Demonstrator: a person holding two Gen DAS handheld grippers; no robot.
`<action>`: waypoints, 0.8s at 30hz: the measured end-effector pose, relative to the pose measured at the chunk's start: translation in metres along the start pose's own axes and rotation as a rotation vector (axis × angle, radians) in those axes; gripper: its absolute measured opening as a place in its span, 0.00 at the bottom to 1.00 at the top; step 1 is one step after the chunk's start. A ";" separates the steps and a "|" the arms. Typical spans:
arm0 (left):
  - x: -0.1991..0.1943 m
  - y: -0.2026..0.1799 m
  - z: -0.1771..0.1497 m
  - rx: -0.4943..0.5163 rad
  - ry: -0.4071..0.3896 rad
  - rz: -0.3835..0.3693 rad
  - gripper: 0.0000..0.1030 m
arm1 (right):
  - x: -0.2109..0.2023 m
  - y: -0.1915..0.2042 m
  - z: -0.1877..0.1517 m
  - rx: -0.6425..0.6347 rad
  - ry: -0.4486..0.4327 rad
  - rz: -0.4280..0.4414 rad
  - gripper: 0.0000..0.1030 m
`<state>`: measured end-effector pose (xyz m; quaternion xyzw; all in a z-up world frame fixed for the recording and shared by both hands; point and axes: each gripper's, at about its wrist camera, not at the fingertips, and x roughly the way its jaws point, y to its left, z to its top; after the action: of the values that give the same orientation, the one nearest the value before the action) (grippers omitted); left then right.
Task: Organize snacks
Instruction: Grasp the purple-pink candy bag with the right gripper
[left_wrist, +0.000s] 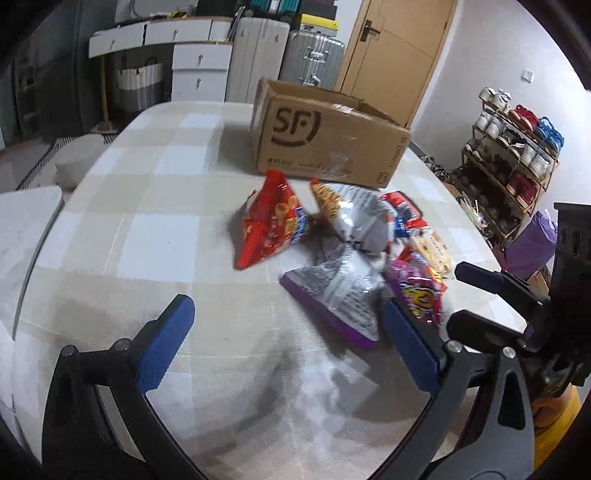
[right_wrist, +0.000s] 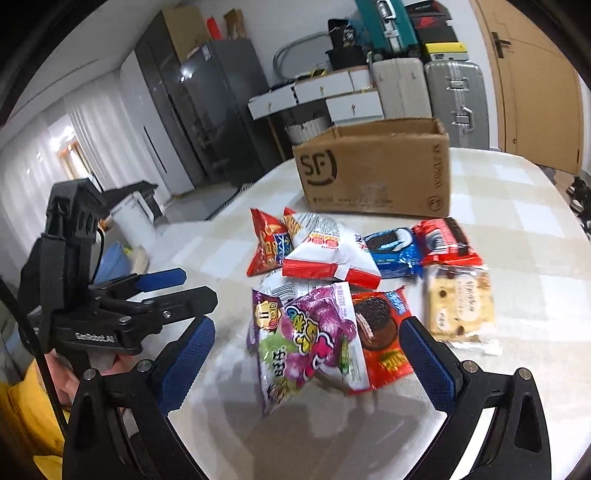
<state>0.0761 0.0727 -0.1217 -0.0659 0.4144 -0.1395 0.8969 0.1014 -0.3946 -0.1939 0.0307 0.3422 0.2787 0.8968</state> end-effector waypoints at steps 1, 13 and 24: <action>0.003 0.004 0.000 -0.008 0.002 -0.004 0.99 | 0.005 0.000 0.001 -0.009 0.008 -0.006 0.99; 0.029 0.025 -0.001 -0.044 0.048 -0.005 0.99 | 0.038 0.013 -0.003 -0.107 0.073 -0.055 0.66; 0.019 0.022 -0.004 -0.031 0.043 0.015 0.99 | 0.024 0.007 -0.013 -0.065 0.030 -0.021 0.52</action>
<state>0.0895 0.0878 -0.1431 -0.0737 0.4363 -0.1275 0.8877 0.1043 -0.3779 -0.2161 -0.0063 0.3465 0.2808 0.8950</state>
